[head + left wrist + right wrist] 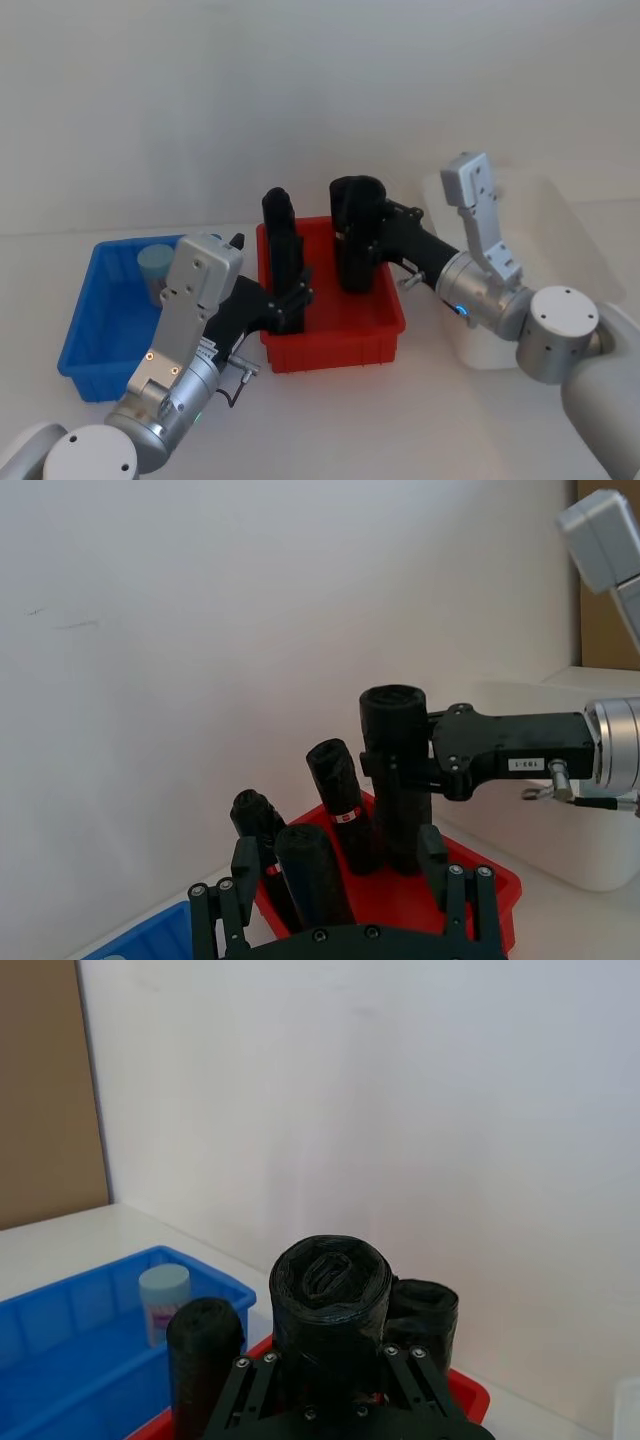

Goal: Pick the cotton swabs from the blue box and place them into the white box.

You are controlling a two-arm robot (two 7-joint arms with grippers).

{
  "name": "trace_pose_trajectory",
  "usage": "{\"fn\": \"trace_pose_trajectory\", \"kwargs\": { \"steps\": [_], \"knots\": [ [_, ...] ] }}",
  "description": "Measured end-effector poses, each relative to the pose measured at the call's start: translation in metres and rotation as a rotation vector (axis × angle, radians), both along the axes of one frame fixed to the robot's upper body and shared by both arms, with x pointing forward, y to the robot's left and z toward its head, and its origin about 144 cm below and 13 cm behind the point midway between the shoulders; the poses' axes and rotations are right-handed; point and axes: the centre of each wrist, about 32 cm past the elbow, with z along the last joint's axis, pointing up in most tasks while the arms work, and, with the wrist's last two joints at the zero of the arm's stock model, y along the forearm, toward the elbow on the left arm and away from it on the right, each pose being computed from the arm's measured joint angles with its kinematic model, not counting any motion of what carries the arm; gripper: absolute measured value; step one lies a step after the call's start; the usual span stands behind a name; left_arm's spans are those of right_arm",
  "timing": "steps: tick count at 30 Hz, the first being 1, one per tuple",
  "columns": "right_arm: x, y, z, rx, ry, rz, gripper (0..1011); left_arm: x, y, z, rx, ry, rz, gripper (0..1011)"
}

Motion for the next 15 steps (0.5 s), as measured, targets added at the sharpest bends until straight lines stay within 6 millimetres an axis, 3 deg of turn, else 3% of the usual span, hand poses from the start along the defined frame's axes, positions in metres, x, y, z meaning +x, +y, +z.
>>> {"fn": "trace_pose_trajectory", "kwargs": {
  "steps": [15],
  "knots": [
    [-0.03,-0.013,0.032,0.063,-0.08,-0.1,378,0.0,0.0,0.0,0.0,0.0,0.0,1004]
  ]
}}
